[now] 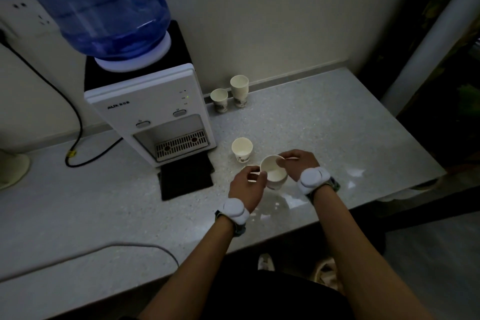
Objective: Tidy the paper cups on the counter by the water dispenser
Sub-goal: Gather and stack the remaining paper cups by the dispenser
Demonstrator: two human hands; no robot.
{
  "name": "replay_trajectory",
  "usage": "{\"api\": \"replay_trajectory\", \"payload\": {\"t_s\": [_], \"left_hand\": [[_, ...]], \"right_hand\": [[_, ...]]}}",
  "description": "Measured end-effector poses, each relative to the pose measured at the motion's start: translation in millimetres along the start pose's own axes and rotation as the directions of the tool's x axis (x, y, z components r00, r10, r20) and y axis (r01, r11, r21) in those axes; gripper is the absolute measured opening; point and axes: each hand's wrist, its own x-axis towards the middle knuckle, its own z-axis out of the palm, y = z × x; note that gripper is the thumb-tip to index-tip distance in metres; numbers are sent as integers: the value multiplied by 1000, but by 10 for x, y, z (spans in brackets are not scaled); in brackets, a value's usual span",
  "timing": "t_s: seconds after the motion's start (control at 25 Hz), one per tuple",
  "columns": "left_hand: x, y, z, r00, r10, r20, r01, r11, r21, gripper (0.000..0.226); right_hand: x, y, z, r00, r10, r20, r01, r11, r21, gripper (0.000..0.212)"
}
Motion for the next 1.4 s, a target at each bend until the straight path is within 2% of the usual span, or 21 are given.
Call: {"api": "replay_trajectory", "payload": {"t_s": [0.08, 0.24, 0.44, 0.76, 1.0, 1.4], "left_hand": [[42, 81, -69, 999, 15, -33, -17, 999, -46, 25], [128, 147, -243, 996, 18, -92, -27, 995, -96, 28], [196, 99, -366, 993, -8, -116, -4, 995, -100, 30], [296, -96, -375, 993, -68, -99, 65, 997, -29, 31], [369, -254, -323, 990, -116, -86, 120, 992, 38, 28], [430, -456, -262, 980, -172, -98, 181, 979, 91, 28]], "right_hand": [[26, -93, -10, 1000, -19, -13, 20, 998, 61, 6], [70, -232, 89, 1000, 7, 14, -9, 989, 146, 15], [148, -246, 264, 998, 18, 68, -28, 987, 159, 15], [272, -105, 466, 989, 40, 140, -48, 997, 58, 4], [365, -34, 574, 974, 128, 186, -131, 991, 6, 24], [417, 42, 665, 960, 123, 252, -89, 986, -143, 33]]}}
